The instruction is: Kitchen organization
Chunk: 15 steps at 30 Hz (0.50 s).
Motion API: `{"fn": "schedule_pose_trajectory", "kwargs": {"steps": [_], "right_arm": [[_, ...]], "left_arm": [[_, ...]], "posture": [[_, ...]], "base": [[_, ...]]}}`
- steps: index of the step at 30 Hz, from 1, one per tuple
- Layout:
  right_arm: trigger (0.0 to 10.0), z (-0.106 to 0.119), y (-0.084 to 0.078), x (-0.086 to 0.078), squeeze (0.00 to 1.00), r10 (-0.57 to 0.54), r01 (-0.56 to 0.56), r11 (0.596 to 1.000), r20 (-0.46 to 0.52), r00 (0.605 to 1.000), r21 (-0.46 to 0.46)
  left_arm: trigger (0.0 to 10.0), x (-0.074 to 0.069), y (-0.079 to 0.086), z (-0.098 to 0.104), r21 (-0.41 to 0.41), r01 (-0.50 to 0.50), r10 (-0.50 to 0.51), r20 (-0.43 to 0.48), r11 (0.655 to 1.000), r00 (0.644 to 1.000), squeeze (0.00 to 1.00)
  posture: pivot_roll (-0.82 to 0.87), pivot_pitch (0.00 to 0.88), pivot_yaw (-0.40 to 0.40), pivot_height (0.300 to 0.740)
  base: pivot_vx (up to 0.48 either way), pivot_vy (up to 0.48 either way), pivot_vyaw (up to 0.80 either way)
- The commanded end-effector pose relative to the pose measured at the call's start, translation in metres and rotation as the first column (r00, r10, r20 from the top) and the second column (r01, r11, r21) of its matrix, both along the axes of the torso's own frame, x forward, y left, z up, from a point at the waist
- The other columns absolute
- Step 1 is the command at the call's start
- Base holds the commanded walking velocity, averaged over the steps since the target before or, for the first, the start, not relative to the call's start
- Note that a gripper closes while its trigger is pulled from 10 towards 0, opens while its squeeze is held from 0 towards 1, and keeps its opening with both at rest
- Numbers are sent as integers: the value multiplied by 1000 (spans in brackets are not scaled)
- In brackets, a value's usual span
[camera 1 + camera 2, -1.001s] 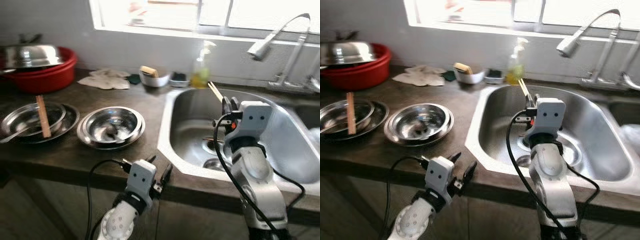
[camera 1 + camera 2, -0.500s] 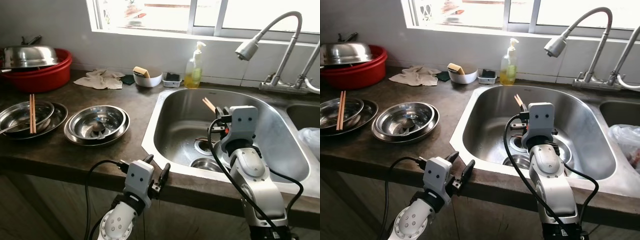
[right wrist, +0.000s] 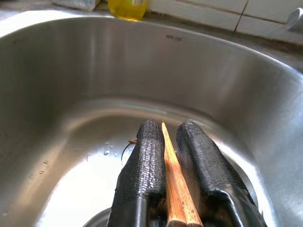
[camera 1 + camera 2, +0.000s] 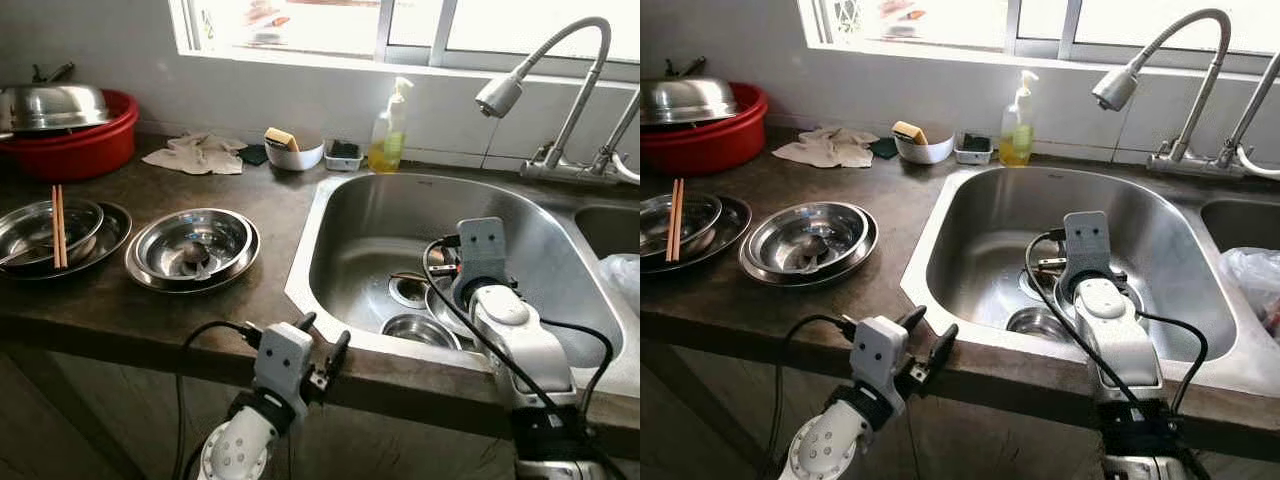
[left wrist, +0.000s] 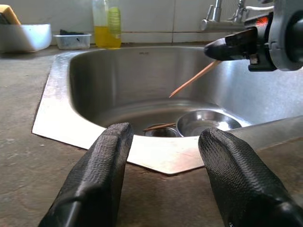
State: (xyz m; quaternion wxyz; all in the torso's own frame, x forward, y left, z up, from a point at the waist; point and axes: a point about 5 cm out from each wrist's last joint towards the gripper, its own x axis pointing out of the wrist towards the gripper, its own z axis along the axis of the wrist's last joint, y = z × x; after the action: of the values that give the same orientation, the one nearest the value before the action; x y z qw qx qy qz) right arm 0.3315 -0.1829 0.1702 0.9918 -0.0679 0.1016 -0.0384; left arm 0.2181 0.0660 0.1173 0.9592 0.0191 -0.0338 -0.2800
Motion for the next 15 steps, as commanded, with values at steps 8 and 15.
{"fn": "schedule_pose_trajectory", "kwargs": {"steps": [8, 15], "right_arm": [[10000, 0, -3, 2, 1000, -42, 42, 999, -25, 999, 2], [10000, 2, -2, -4, 1000, -72, 72, 997, 21, 997, 8]], "left_arm": [[10000, -2, -1, 0, 12, 26, -26, -6, 1000, 1000, 0], [10000, -2, 0, -1, 18, 15, -15, -11, 1000, 1000, 0]], "posture": [[19, 0, -65, 740], [14, 0, -63, 740]], "base": [[0, 0, 0], [0, 0, 0]]}}
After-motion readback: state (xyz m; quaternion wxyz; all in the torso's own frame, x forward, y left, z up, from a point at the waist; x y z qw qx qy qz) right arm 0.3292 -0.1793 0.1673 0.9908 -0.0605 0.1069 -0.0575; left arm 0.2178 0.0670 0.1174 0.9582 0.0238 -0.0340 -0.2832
